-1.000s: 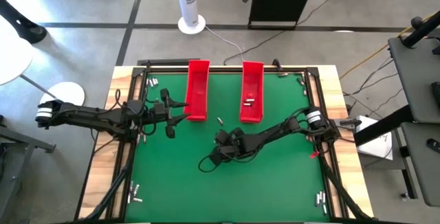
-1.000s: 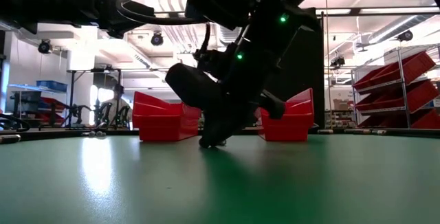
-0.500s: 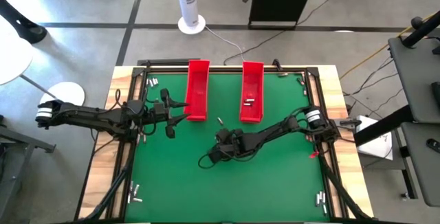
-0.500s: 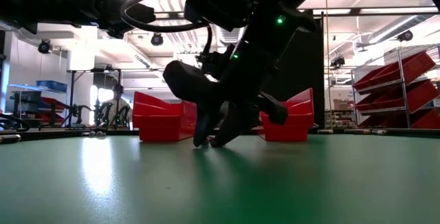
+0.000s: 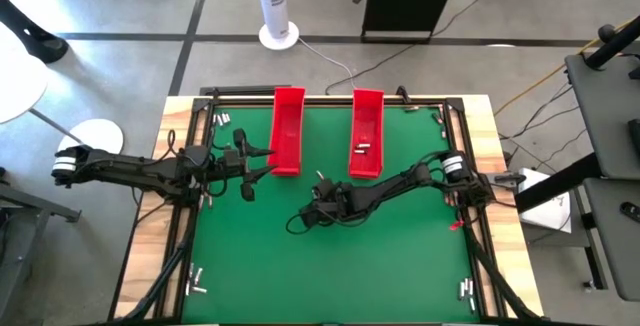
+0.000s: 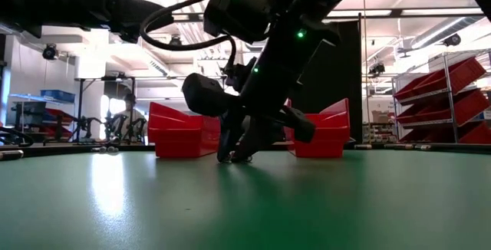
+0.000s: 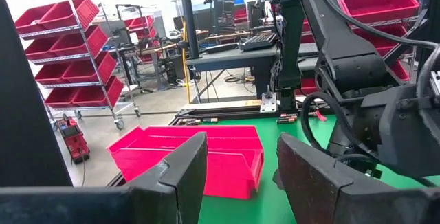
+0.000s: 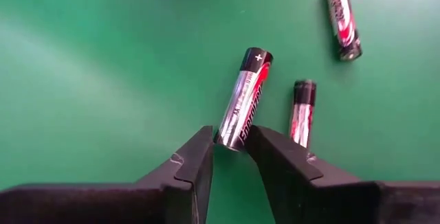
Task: Sort batteries
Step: Put the silver battery into the right red bin
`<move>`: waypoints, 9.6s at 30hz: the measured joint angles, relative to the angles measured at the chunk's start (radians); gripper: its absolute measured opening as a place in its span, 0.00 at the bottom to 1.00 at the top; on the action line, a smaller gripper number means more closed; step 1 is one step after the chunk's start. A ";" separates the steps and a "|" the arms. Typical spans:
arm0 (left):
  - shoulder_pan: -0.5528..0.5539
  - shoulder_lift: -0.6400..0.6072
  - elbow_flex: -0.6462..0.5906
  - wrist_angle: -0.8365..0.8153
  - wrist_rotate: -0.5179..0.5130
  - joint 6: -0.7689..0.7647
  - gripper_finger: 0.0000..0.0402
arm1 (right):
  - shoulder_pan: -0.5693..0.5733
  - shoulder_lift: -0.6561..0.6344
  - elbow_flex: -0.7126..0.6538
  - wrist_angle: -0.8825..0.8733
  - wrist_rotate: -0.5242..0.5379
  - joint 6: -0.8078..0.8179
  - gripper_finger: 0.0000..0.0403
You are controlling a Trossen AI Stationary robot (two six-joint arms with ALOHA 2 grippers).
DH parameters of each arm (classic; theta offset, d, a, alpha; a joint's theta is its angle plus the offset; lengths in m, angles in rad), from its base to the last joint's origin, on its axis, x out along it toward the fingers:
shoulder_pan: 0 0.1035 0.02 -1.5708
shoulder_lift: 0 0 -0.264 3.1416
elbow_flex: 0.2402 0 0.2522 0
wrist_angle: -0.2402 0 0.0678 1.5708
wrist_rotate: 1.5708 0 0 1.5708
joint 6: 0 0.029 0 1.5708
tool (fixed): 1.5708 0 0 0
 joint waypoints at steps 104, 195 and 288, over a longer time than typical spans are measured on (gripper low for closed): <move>0.000 0.003 0.000 0.094 0.003 -0.031 0.39 | -0.516 -0.373 -0.143 -0.499 -0.429 -1.283 0.12; -0.001 -0.003 0.000 0.107 -0.068 -0.072 0.39 | -0.307 -0.470 0.120 -0.674 -0.306 -1.014 0.28; -0.001 0.043 0.000 0.222 0.215 -0.100 0.39 | 0.018 -0.002 0.038 -0.227 -0.020 0.089 0.07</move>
